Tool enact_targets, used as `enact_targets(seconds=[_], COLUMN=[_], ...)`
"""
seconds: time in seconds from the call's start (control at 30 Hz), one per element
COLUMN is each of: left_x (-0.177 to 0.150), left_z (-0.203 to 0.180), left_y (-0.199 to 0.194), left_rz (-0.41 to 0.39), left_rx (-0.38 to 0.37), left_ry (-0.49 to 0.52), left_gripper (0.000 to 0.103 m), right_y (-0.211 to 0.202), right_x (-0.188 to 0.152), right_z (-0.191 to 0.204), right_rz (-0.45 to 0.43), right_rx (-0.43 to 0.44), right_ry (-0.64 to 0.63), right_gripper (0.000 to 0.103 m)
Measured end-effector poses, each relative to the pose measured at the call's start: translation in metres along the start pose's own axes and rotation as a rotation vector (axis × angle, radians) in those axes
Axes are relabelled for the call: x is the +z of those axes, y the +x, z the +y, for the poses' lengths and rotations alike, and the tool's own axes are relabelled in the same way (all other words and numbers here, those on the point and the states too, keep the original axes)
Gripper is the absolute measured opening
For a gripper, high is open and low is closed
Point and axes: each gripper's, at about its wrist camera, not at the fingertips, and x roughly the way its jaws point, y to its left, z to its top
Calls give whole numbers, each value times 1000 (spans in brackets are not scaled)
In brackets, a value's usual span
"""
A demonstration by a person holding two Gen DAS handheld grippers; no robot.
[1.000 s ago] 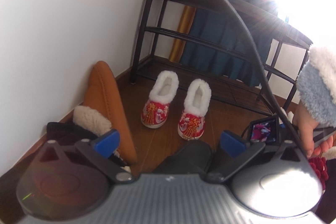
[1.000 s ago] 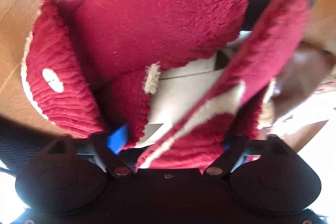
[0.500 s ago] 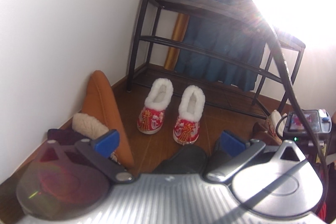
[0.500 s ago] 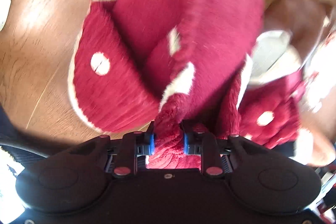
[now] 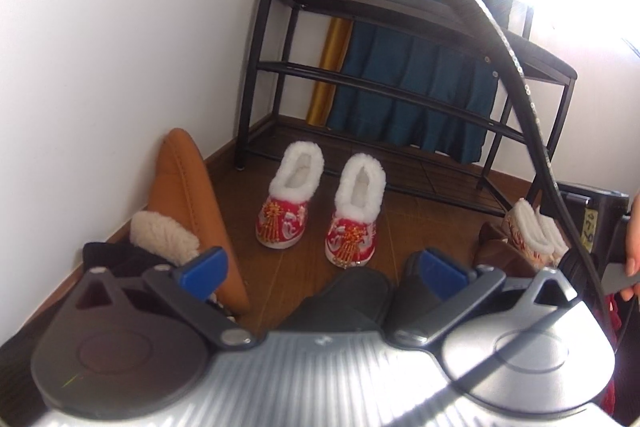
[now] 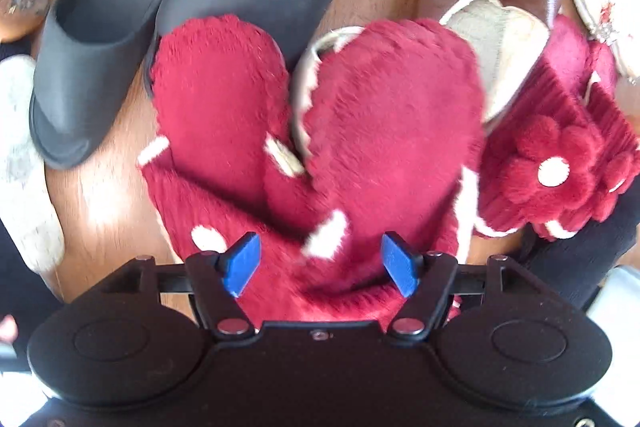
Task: Organize scattered shoes
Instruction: 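Carry the red slippers with the right gripper toward the shoe rack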
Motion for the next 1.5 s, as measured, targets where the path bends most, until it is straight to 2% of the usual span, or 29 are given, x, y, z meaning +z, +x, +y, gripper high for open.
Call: enact_targets(seconds=[0.07, 0.17, 0.23, 0.33, 0.47, 0.5, 0.53, 0.63, 0.67, 0.7, 0.73, 0.8, 0.87, 0.9, 0.93, 0.97, 1.03, 1.07, 1.1, 1.17, 1.3, 1.5], left_x=[0, 0, 0, 1, 2, 1, 1, 1, 1, 1, 1, 0, 0, 0, 0, 1, 1, 2, 2, 2, 3, 8], left_z=[1, 5, 8, 14, 19, 19, 19, 18, 18, 18, 18, 19, 20, 20, 20, 20, 20, 20, 20, 21, 21, 16], left_y=[0, 1, 2, 3, 5, 5, 5, 7, 8, 8, 8, 9, 10, 10, 10, 10, 9, 8, 7, 5, 2, -5], left_rz=[-2, 0, 0, 0, 3, 2, 3, 6, 7, 8, 8, 9, 14, 17, 16, 14, 7, 3, -2, -8, -17, -46], left_rx=[-1, -6, -8, -8, -13, -14, -16, -23, -23, -24, -23, -19, -14, -14, -16, -18, -21, -22, -23, -27, -25, -16], left_ry=[-1, -16, -25, -40, -60, -61, -60, -63, -61, -59, -57, -53, -60, -64, -67, -68, -68, -66, -66, -67, -70, -58], left_gripper=[103, 103, 103, 103, 103, 103, 103, 103, 103, 103, 103, 103, 103, 103, 103, 103, 103, 103, 103, 103, 103, 103], right_y=[14, 21, 26, 36, 50, 50, 52, 63, 70, 77, 82, 89, 87, 84, 80, 71, 58, 51, 45, 29, -2, -64], right_x=[17, 21, 24, 25, 15, 13, 8, -9, -15, -19, -21, -26, -33, -36, -40, -43, -53, -58, -63, -77, -108, -138], right_z=[-6, -1, -1, 5, 15, 15, 16, 26, 30, 32, 33, 39, 47, 52, 55, 56, 58, 59, 61, 62, 47, 14], right_rz=[21, 34, 31, 46, 114, 137, 176, 294, 328, 343, 342, 330, 305, 291, 275, 256, 219, 190, 160, 69, -85, -307], right_rx=[-61, -135, -148, -188, -227, -222, -213, -197, -199, -194, -204, -229, -270, -294, -308, -301, -289, -287, -288, -275, -207, -27], right_ry=[30, 84, 141, 142, 50, 35, 13, -98, -122, -117, -113, -134, -190, -224, -250, -259, -275, -275, -281, -284, -196, 29], right_gripper=[76, 82, 94, 103, 101, 96, 92, 91, 91, 96, 101, 102, 92, 76, 68, 64, 50, 47, 39, 35, 29, 26])
